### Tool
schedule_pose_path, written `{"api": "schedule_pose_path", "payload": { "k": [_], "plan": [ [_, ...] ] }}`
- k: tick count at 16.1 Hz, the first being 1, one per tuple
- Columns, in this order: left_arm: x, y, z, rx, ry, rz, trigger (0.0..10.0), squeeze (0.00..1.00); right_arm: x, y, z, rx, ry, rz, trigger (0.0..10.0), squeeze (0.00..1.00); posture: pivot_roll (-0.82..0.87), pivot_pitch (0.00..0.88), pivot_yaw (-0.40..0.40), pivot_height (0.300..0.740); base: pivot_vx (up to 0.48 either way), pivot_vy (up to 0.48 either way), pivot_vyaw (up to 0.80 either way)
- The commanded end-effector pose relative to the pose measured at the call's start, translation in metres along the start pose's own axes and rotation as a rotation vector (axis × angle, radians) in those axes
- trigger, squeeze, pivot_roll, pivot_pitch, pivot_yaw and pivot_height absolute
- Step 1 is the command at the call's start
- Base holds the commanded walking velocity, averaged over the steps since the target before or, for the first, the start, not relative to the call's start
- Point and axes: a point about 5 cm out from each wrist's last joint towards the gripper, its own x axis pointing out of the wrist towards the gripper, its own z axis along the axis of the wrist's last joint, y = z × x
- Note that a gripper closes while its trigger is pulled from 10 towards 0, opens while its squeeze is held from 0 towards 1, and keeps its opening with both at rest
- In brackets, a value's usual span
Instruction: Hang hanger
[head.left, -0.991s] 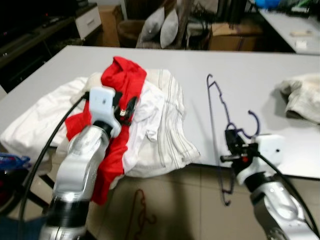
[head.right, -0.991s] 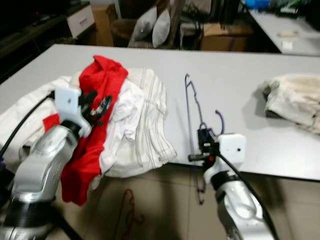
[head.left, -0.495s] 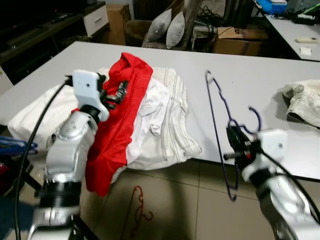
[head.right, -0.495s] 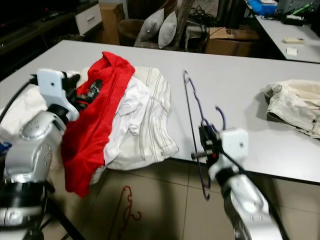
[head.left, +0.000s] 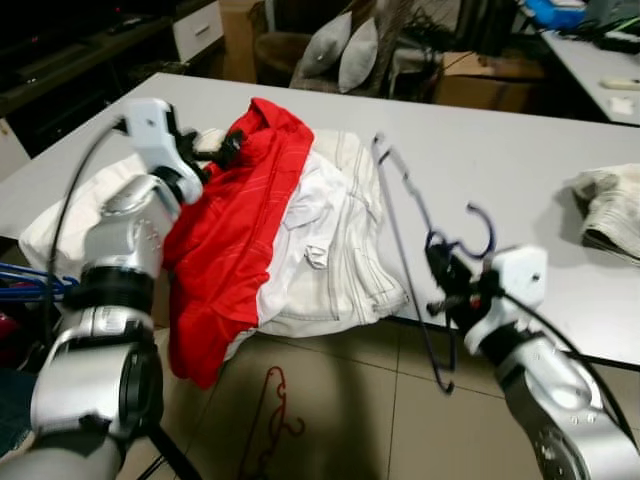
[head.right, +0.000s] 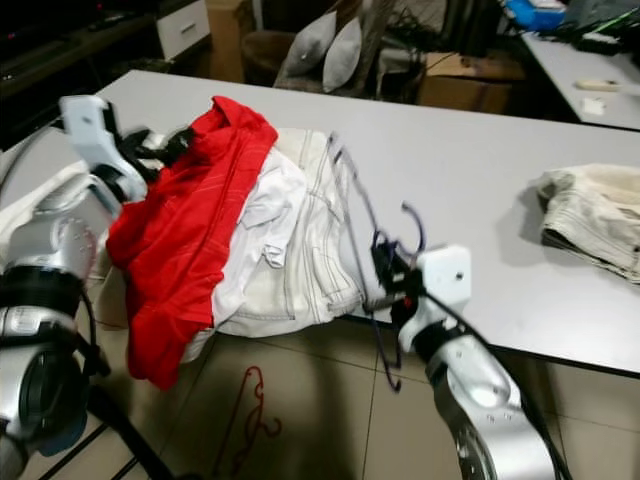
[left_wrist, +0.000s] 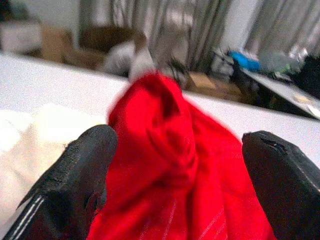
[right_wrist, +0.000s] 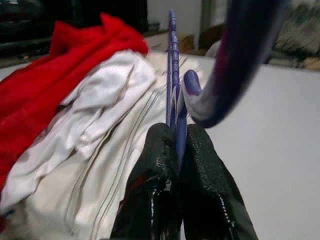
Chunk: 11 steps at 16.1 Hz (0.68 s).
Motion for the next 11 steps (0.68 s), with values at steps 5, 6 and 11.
{"api": "schedule_pose_path", "payload": {
  "k": [5,6,11],
  "plan": [
    [0.017,-0.006,-0.005,-0.055,0.053,0.016,10.0,0.00,-0.015,0.006,0.006,0.019,-0.032,-0.029,10.0,0.00,-0.08,0.029,0.108,0.740,0.000,0.000,0.00],
    [0.018,-0.007,-0.004,-0.061,0.052,0.022,10.0,0.00,-0.017,0.006,0.006,0.021,-0.034,-0.032,10.0,0.00,-0.08,0.030,0.114,0.740,0.000,0.000,0.00],
    [0.023,-0.009,-0.008,-0.156,0.061,0.085,8.2,0.00,-0.024,0.013,0.006,0.041,-0.036,-0.057,10.0,0.00,-0.10,0.036,0.137,0.740,0.000,0.000,0.00]
  ]
}}
